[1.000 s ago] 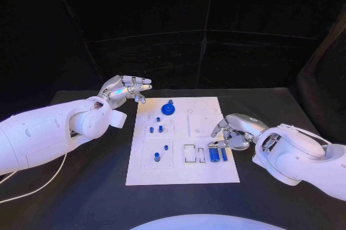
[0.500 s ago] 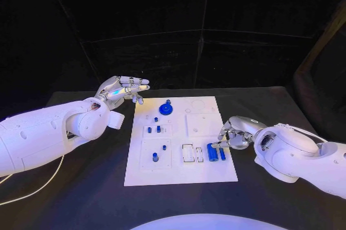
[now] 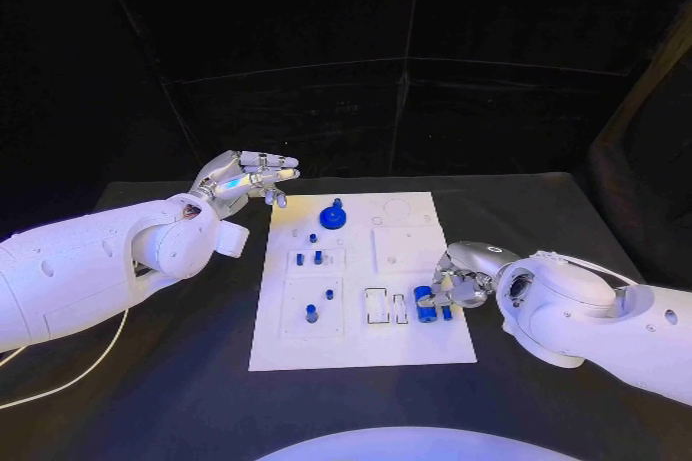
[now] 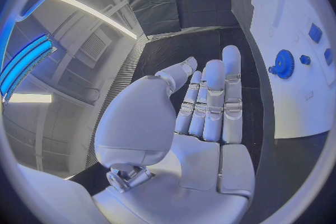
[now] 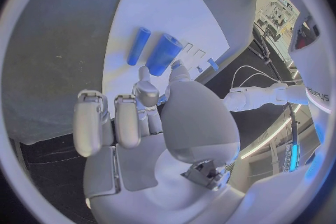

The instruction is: Assemble the parts on the task board

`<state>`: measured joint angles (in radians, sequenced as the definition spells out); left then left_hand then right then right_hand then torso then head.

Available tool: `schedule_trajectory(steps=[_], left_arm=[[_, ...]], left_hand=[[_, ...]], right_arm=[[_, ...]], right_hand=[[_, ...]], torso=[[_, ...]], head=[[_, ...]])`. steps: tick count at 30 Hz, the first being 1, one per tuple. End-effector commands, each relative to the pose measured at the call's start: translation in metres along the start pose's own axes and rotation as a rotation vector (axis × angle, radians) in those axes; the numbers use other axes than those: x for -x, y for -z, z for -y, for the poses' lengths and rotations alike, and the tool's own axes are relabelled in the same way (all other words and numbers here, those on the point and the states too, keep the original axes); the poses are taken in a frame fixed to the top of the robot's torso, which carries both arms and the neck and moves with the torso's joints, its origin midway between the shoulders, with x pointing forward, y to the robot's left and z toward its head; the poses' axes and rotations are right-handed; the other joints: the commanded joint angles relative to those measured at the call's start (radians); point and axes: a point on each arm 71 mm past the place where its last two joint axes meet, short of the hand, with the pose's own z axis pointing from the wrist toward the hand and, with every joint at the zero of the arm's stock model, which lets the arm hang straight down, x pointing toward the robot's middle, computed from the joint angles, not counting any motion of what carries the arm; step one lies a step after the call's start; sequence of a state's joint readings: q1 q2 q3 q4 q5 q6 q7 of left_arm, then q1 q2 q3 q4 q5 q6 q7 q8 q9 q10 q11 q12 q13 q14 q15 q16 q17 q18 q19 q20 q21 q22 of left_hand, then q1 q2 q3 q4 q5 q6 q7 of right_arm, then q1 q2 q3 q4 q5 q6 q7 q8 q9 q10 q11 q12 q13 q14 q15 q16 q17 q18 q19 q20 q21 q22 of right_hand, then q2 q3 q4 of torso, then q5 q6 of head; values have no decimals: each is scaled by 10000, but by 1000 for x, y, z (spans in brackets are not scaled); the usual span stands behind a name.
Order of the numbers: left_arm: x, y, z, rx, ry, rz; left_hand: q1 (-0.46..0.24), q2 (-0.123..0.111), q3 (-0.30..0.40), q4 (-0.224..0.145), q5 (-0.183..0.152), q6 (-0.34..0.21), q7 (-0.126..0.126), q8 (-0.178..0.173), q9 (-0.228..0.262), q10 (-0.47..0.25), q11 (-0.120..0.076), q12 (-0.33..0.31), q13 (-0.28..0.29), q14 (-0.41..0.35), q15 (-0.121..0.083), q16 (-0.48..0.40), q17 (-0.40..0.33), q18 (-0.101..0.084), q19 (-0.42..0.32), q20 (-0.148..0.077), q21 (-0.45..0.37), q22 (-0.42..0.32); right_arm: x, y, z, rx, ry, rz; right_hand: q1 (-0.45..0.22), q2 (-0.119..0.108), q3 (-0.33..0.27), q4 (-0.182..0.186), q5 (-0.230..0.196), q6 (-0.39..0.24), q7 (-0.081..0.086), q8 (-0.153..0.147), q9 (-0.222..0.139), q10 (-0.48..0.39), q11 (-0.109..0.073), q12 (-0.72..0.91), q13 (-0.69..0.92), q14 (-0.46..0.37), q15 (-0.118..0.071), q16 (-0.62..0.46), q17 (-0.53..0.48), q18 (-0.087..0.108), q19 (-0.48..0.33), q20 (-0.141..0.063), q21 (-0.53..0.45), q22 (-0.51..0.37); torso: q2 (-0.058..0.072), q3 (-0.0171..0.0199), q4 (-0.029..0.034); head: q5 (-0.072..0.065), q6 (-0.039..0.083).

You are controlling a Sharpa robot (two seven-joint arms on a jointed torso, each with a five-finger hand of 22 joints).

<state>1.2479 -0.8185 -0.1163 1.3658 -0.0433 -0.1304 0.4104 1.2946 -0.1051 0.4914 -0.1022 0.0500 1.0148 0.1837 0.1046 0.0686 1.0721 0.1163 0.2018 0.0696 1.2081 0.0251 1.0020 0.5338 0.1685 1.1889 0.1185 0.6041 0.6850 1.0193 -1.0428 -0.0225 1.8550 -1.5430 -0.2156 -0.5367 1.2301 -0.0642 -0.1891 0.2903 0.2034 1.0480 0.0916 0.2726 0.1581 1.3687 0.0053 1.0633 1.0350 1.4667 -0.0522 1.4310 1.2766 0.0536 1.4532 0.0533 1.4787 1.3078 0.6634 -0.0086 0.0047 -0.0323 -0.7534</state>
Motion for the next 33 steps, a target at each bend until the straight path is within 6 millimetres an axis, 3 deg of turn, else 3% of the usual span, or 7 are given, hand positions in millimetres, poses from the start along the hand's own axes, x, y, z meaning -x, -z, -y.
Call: schedule_trajectory(steps=[1,10,15,23,27,33], left_arm=[[-1,0,1,-41,82,-106],[0,1,1,-35,78,-89],[1,1,1,-32,76,-81],[1,2,2,-26,76,-75],[2,2,1,-25,73,-67],[2,2,1,-23,74,-71]], left_hand=[[64,10,-14,-50,5,-11,40,34,-13,-46,-3,46,-14,-89,-11,-35,-10,140,-61,11,-66,-14],[64,10,-14,-50,5,-11,40,34,-13,-46,-3,46,-14,-89,-11,-35,-10,140,-61,11,-66,-14],[71,13,-22,-62,5,-7,37,41,-12,-52,-4,65,-14,-99,-11,-34,-28,141,-66,12,-75,-21],[71,13,-22,-62,5,-7,37,41,-12,-52,-4,65,-14,-99,-11,-34,-28,141,-66,12,-75,-21],[71,13,-22,-62,5,-7,37,41,-12,-52,-4,65,-14,-99,-11,-34,-28,141,-66,12,-75,-21],[71,13,-22,-62,5,-7,37,41,-12,-52,-4,65,-14,-99,-11,-34,-28,141,-66,12,-75,-21]], right_arm=[[-4,-2,-3,25,470,-248],[-21,-8,-8,62,520,-578],[-24,-10,-7,-15,522,-522],[-19,-8,-7,-67,42,265],[-12,-2,-10,88,-713,1109],[-7,8,-18,430,-1667,1611]], right_hand=[[-58,15,-58,9,61,-3,-69,58,25,79,7,75,44,575,-79,45,27,-140,76,6,60,1030],[1,126,-41,-1,211,-21,-74,92,95,61,2,124,168,575,-84,80,91,-146,87,-1,78,1061],[135,327,-41,-16,632,0,-91,152,195,47,-13,162,310,573,-92,112,152,-154,104,-7,101,1102],[423,956,103,-51,1324,381,-235,329,423,193,-132,336,613,602,-181,220,385,-194,223,-69,201,1283],[541,1009,68,-60,1611,521,-298,352,530,253,-189,358,700,604,-229,237,425,-207,260,-120,231,1339],[612,1013,33,-66,1751,565,-323,338,587,284,-215,363,748,608,-255,251,459,-218,289,-147,254,1382]], torso=[[7,-1,8],[6,-6,7],[3,-9,-1],[-10,-9,2],[-22,2,-8],[-22,-16,2]], head=[[-7,-16],[28,-60],[53,-70],[55,-81],[69,-62],[50,-38]])
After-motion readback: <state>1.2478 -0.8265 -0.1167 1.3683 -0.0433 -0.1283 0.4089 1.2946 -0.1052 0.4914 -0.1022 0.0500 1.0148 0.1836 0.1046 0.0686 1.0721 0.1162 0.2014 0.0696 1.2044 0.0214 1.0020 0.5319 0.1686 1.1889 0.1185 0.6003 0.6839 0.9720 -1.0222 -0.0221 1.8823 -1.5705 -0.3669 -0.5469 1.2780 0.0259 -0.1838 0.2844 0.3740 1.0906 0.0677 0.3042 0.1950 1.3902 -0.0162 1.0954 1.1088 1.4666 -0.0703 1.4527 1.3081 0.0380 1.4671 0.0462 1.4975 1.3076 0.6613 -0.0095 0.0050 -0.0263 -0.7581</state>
